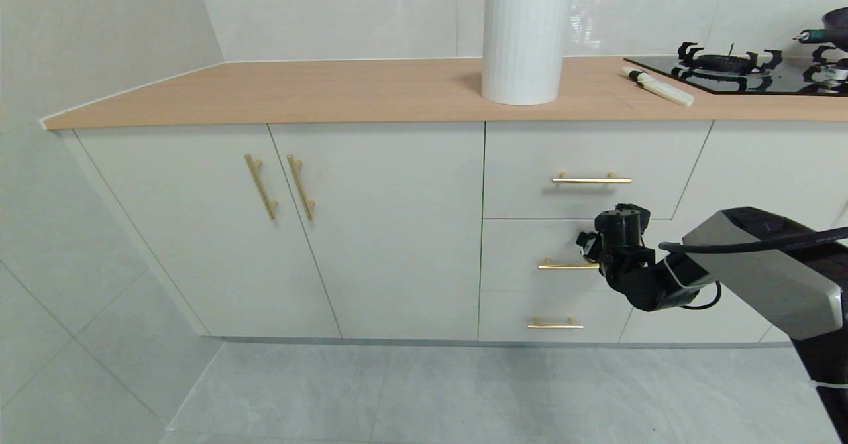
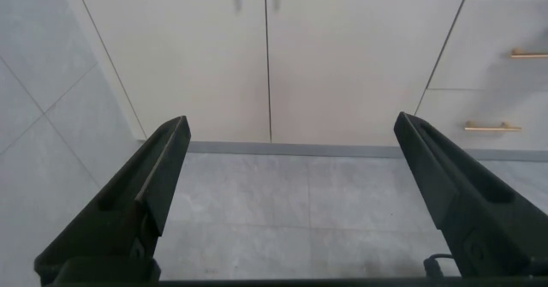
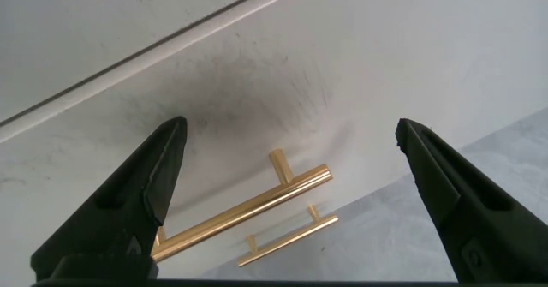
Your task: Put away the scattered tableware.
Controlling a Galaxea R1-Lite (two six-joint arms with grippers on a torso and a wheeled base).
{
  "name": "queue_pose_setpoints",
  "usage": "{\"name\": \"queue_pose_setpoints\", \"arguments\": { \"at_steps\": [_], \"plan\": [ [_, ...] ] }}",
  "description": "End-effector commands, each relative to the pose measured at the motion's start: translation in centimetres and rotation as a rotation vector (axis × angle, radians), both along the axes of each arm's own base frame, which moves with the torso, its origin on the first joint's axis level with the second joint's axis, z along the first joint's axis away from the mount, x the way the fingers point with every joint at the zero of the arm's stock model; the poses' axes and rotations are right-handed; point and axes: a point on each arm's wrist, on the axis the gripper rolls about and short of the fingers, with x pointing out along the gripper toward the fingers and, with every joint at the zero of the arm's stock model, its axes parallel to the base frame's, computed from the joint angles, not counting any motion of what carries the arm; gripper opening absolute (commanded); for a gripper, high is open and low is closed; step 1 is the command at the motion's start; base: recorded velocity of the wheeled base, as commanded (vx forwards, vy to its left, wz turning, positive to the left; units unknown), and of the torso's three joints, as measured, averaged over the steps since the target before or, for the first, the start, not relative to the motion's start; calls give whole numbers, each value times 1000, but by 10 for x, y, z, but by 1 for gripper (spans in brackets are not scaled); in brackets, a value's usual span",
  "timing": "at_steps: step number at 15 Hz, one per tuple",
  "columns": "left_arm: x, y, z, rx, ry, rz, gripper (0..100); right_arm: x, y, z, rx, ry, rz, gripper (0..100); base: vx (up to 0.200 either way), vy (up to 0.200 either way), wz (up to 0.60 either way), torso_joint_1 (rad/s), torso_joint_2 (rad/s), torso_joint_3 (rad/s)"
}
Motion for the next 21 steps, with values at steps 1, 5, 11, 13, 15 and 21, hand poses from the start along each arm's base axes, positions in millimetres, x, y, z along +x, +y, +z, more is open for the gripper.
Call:
{"name": "queue_pose_setpoints", "arguments": {
  "at_steps": [1, 5, 11, 13, 15, 21],
  "plan": [
    [0, 0, 0, 0, 1, 0, 100, 0, 0, 1, 1, -7, -2, 100, 0, 0, 0, 0, 0, 0],
    [0, 0, 0, 0, 1, 1, 100, -70, -12, 85, -5, -74, -51, 100, 0, 0, 0, 0, 0, 0],
    [0, 0, 0, 0, 1, 0, 100, -282, -54, 170, -76, -240, -80, 100, 0, 0, 0, 0, 0, 0],
    [0, 0, 0, 0, 1, 0, 100, -335, -81, 179, -170, -298, -198, 100, 0, 0, 0, 0, 0, 0],
    [0, 0, 0, 0, 1, 0, 100, -384, -95, 168, -319, -292, -277, 100, 0, 0, 0, 0, 0, 0],
    [0, 0, 0, 0, 1, 1, 100, -486, -96, 106, -484, -296, -234, 100, 0, 0, 0, 0, 0, 0]
  ]
}}
